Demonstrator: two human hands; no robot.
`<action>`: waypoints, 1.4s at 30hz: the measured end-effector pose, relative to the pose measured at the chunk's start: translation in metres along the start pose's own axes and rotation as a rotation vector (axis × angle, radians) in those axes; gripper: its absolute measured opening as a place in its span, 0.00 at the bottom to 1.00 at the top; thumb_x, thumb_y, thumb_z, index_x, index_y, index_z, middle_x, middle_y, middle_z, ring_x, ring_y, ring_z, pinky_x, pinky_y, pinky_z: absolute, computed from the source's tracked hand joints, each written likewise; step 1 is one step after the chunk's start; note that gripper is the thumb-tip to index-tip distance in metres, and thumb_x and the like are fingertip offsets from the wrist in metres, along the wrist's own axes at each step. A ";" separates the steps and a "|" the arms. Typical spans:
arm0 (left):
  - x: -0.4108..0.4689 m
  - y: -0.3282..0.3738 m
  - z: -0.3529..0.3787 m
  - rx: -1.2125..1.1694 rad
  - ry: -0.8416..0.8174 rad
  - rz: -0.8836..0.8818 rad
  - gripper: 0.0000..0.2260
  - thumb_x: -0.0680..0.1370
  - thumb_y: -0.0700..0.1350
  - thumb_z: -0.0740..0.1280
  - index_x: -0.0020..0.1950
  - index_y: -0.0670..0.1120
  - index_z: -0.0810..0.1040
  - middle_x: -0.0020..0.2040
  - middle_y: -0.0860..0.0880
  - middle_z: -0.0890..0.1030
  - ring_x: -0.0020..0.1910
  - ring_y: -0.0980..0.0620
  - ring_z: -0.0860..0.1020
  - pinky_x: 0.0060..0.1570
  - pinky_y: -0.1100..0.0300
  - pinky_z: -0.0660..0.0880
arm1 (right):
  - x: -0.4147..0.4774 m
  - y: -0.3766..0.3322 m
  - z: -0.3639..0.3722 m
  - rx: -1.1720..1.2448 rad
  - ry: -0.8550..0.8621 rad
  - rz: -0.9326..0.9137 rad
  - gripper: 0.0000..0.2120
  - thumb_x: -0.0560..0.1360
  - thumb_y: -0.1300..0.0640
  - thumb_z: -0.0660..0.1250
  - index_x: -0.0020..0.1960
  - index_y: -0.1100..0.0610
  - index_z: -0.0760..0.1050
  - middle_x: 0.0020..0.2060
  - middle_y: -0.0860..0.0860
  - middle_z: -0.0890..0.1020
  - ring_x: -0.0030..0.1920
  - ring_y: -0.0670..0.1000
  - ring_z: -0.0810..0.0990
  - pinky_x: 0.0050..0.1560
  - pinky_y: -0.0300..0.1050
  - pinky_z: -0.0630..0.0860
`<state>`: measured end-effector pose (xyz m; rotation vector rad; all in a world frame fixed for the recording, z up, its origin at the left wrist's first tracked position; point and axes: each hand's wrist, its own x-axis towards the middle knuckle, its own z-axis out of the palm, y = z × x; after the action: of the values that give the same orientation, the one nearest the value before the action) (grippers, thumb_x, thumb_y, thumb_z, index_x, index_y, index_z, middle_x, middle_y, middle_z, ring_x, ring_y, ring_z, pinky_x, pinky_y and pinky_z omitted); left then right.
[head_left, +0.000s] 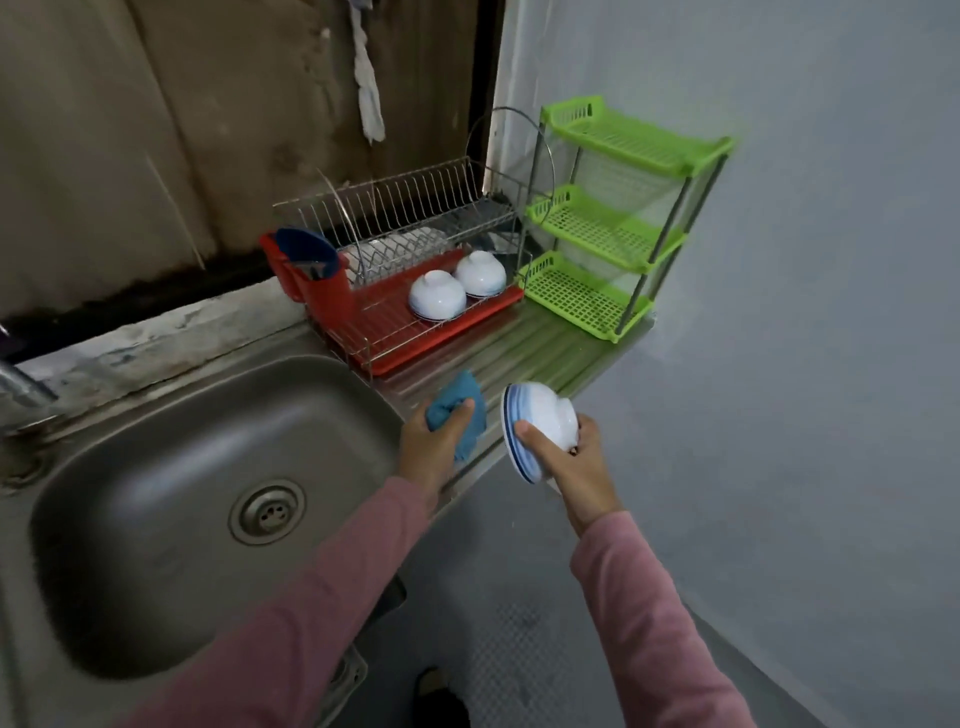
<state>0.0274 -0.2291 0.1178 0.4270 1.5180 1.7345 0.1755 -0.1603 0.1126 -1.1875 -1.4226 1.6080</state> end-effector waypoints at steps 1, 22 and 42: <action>0.014 0.004 0.003 0.003 0.028 0.016 0.12 0.77 0.43 0.70 0.60 0.44 0.77 0.51 0.46 0.81 0.46 0.52 0.81 0.43 0.64 0.79 | 0.016 -0.007 0.005 -0.021 -0.022 -0.003 0.45 0.57 0.39 0.80 0.67 0.51 0.66 0.59 0.49 0.77 0.56 0.49 0.80 0.47 0.39 0.78; 0.113 0.009 -0.033 0.039 0.548 0.062 0.10 0.79 0.40 0.68 0.60 0.46 0.76 0.46 0.51 0.80 0.44 0.55 0.79 0.36 0.69 0.78 | 0.252 -0.039 0.146 -0.760 -0.495 -0.302 0.48 0.57 0.28 0.75 0.71 0.45 0.63 0.67 0.49 0.73 0.67 0.59 0.70 0.67 0.61 0.68; 0.120 -0.005 -0.013 -0.076 0.958 0.097 0.05 0.79 0.43 0.67 0.54 0.51 0.76 0.49 0.50 0.79 0.47 0.52 0.78 0.40 0.60 0.76 | 0.304 -0.030 0.209 -1.139 -0.678 -0.609 0.42 0.71 0.33 0.68 0.74 0.57 0.59 0.72 0.55 0.67 0.71 0.59 0.64 0.68 0.60 0.62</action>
<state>-0.0570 -0.1506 0.0819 -0.4647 2.0625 2.2050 -0.1297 0.0460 0.0806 -0.5356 -2.9815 0.6938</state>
